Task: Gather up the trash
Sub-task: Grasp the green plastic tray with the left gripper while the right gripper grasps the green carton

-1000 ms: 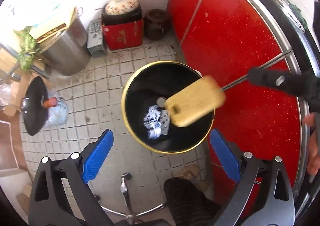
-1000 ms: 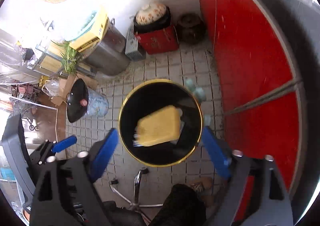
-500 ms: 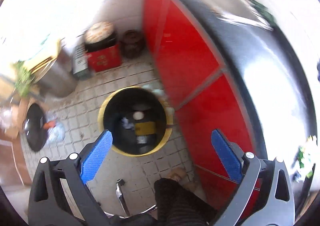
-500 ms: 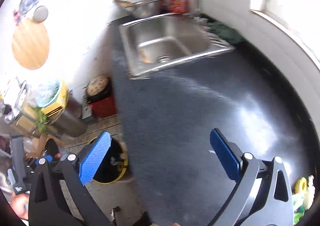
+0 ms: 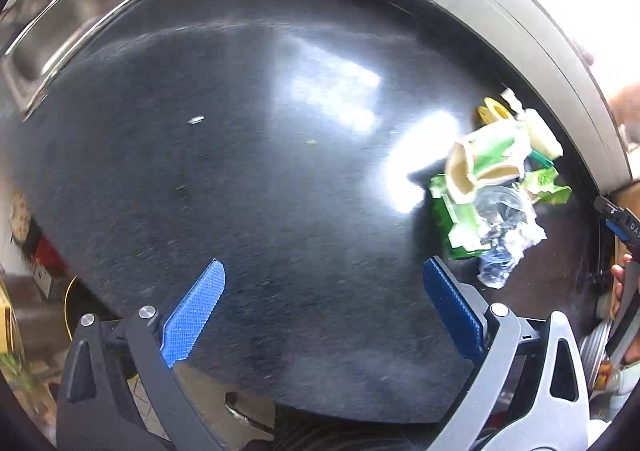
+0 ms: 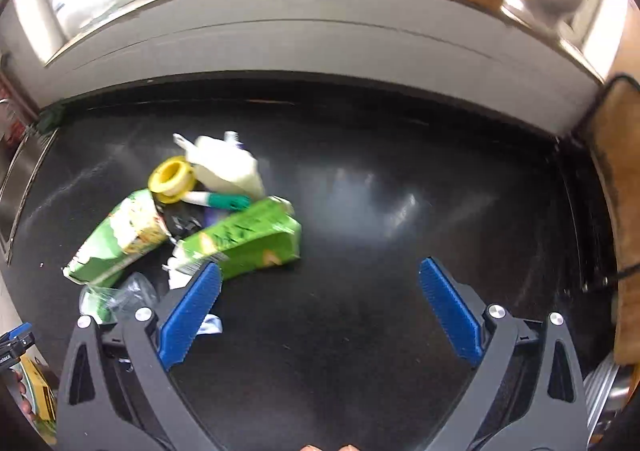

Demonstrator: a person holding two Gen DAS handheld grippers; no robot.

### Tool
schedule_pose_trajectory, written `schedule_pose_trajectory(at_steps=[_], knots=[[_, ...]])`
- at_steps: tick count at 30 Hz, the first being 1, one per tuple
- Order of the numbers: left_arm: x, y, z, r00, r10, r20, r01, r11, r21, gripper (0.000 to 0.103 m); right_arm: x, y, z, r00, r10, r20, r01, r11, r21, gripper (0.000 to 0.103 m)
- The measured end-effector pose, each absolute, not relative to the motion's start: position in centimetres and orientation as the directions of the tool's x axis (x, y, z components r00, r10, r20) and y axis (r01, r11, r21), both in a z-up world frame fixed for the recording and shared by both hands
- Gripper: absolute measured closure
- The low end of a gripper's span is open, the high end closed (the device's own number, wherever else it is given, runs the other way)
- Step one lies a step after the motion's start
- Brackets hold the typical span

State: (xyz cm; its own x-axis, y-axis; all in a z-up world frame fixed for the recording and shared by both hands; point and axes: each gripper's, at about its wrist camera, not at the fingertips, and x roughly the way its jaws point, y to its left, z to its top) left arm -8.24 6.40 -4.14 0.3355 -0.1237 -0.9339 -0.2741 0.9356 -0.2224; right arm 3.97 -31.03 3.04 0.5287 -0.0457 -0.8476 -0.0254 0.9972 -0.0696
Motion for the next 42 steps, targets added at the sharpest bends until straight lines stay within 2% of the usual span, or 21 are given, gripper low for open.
schedule_pose_trajectory(at_steps=[3, 7, 12, 15, 20, 25, 28, 30, 34, 35, 36, 37, 38, 41, 42], knots=[[-4.9, 2.6, -5.0, 0.296, -0.128, -0.947, -0.175, 0.967, -0.186, 0.007, 1.8, -35.3, 1.9, 0.506, -0.071, -0.860, 0.070, 0.997, -0.041, 0.007], [-1.9, 0.8, -6.6, 0.254, -0.096, -0.963, -0.142, 0.981, -0.135, 0.007, -0.3, -39.1, 0.9, 0.490, -0.072, -0.869, 0.149, 0.989, 0.003, 0.007], [0.0, -1.0, -9.4, 0.159, -0.033, -0.987, -0.053, 0.998, -0.042, 0.008, -1.5, -41.1, 0.0, 0.482, -0.050, -0.874, 0.190, 0.981, 0.049, 0.007], [0.0, -1.5, -9.5, 0.184, -0.007, -0.983, -0.021, 1.000, -0.011, 0.008, -1.4, -41.2, -0.7, 0.476, -0.048, -0.878, 0.200, 0.978, 0.055, 0.007], [0.9, -3.4, -10.4, 0.203, -0.015, -0.979, 0.046, 0.999, -0.006, 0.008, 0.9, -39.8, -1.3, 0.462, 0.042, -0.886, 0.218, 0.963, 0.160, 0.007], [0.5, -3.6, -10.4, 0.217, -0.014, -0.976, 0.026, 1.000, -0.008, 0.010, 3.8, -36.7, -1.9, 0.460, 0.155, -0.874, 0.264, 0.916, 0.301, 0.007], [1.0, -3.6, -9.5, 0.231, -0.006, -0.973, -0.005, 1.000, -0.007, 0.024, 5.6, -33.8, -2.6, 0.443, 0.202, -0.874, 0.283, 0.893, 0.350, 0.007], [1.1, -3.6, -9.0, 0.238, -0.005, -0.971, -0.021, 1.000, -0.010, 0.042, 6.8, -32.2, -3.4, 0.426, 0.215, -0.879, 0.314, 0.876, 0.367, 0.007], [1.2, -3.5, -8.7, 0.243, -0.013, -0.970, -0.033, 0.999, -0.022, 0.060, 8.5, -30.0, -5.4, 0.388, 0.215, -0.896, 0.377, 0.850, 0.367, 0.009], [1.1, -3.3, -8.5, 0.248, -0.025, -0.968, -0.035, 0.999, -0.035, 0.083, 8.8, -29.7, -5.9, 0.375, 0.227, -0.899, 0.387, 0.843, 0.374, 0.027], [1.1, -3.0, -8.4, 0.247, -0.046, -0.968, -0.052, 0.997, -0.060, 0.089, 9.0, -29.5, -6.6, 0.359, 0.250, -0.899, 0.392, 0.834, 0.388, 0.055], [1.2, -2.7, -8.4, 0.239, -0.071, -0.968, -0.085, 0.992, -0.094, 0.093, 9.2, -29.5, -7.2, 0.351, 0.300, -0.887, 0.390, 0.814, 0.429, 0.065], [1.1, -2.3, -8.3, 0.236, -0.082, -0.968, -0.101, 0.989, -0.108, 0.100, 9.2, -29.5, -7.5, 0.353, 0.357, -0.865, 0.386, 0.787, 0.482, 0.074], [0.7, -1.9, -7.9, 0.234, -0.073, -0.970, -0.086, 0.992, -0.095, 0.102, 9.6, -29.0, -6.1, 0.361, 0.317, -0.877, 0.325, 0.838, 0.437, 0.091], [0.5, -1.7, -7.7, 0.232, -0.079, -0.969, -0.085, 0.991, -0.101, 0.102, 9.5, -29.2, -5.3, 0.380, 0.300, -0.875, 0.304, 0.853, 0.424, 0.093]])
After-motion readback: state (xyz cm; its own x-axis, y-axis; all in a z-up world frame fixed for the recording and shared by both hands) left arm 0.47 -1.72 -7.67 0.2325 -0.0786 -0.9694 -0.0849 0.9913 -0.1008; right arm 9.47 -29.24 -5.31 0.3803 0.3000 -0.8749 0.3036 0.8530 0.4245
